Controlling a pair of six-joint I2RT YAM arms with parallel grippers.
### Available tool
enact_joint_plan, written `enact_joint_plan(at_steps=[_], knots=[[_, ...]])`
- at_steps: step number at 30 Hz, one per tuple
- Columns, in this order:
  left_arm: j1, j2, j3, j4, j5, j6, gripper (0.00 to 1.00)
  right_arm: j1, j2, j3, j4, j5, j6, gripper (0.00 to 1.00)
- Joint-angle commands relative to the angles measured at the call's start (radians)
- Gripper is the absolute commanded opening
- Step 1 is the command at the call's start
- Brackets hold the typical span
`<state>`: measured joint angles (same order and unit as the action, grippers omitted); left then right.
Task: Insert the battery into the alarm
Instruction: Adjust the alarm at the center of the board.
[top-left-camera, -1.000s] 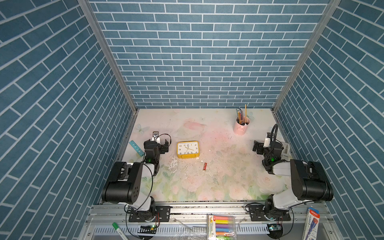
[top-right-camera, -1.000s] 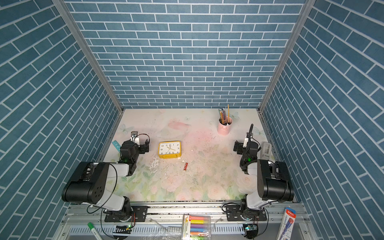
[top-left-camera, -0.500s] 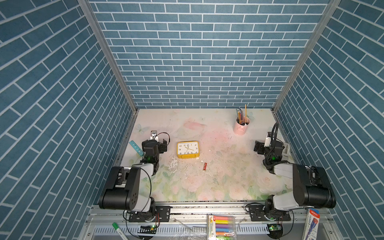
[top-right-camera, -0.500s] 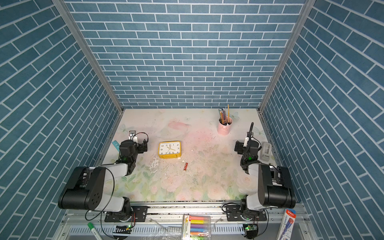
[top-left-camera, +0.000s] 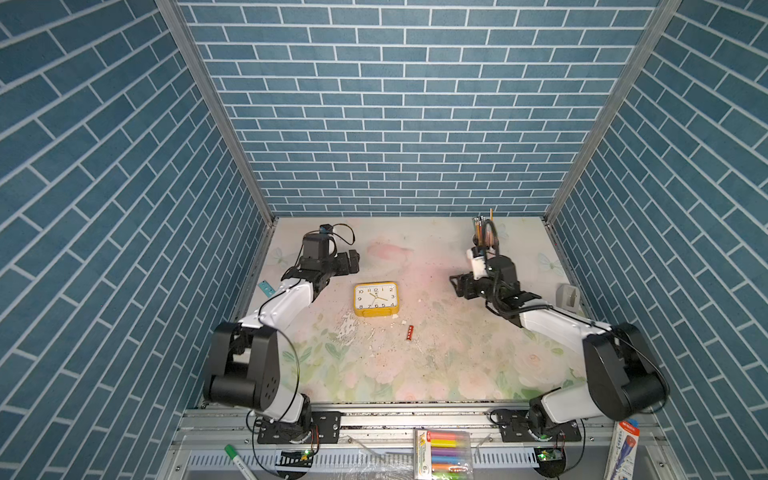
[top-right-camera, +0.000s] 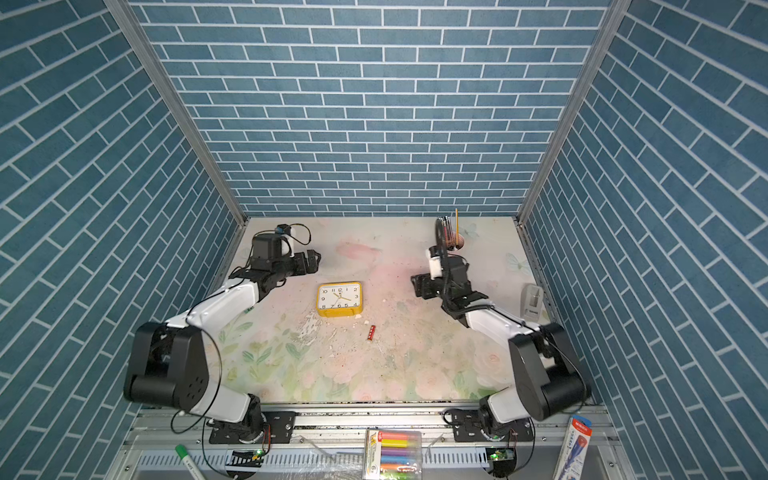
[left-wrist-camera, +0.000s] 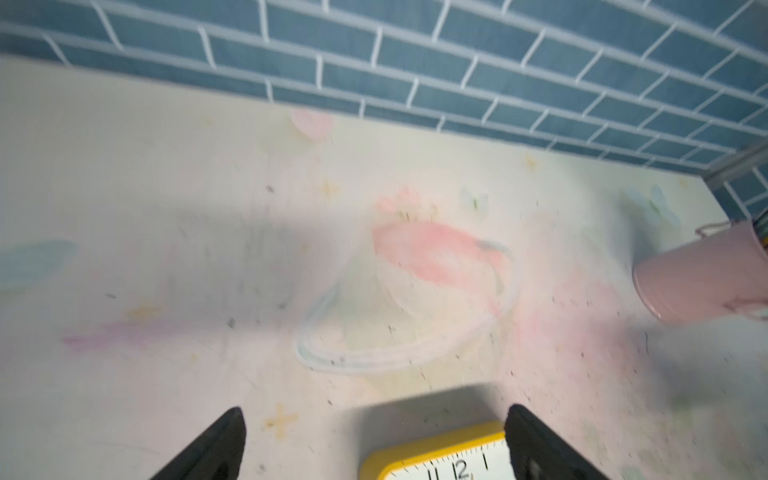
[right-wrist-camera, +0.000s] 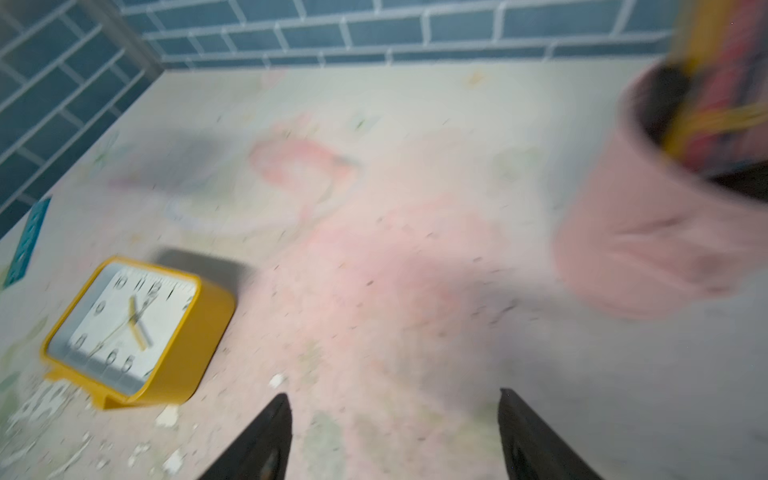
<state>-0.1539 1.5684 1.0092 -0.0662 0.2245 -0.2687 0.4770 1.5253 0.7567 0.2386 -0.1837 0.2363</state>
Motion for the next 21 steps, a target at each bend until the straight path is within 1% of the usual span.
enact_joint_plan(at_steps=[1, 4, 7, 10, 14, 18, 21], knots=[[-0.002, 0.086, 0.072, -0.133, 0.128, -0.045, 0.98, 0.108, 0.119, 0.052, 0.009, -0.022, 0.057, 0.77], [-0.003, 0.157, 0.125, -0.165, 0.147, -0.019, 0.98, 0.185, 0.233, 0.13, 0.023, -0.016, 0.049, 0.79], [-0.003, 0.225, 0.17, -0.219, 0.171, 0.013, 0.99, 0.231, 0.336, 0.211, 0.015, -0.028, 0.037, 0.8], [-0.003, 0.267, 0.18, -0.245, 0.204, 0.017, 0.99, 0.266, 0.403, 0.259, 0.022, -0.039, 0.02, 0.81], [-0.003, 0.265, 0.153, -0.227, 0.214, -0.01, 0.99, 0.281, 0.432, 0.273, 0.03, -0.089, -0.017, 0.82], [-0.005, 0.248, 0.11, -0.192, 0.24, -0.077, 0.99, 0.285, 0.443, 0.287, 0.024, -0.132, -0.083, 0.83], [-0.004, 0.223, 0.077, -0.176, 0.231, -0.097, 0.99, 0.285, 0.441, 0.295, 0.019, -0.128, -0.117, 0.84]])
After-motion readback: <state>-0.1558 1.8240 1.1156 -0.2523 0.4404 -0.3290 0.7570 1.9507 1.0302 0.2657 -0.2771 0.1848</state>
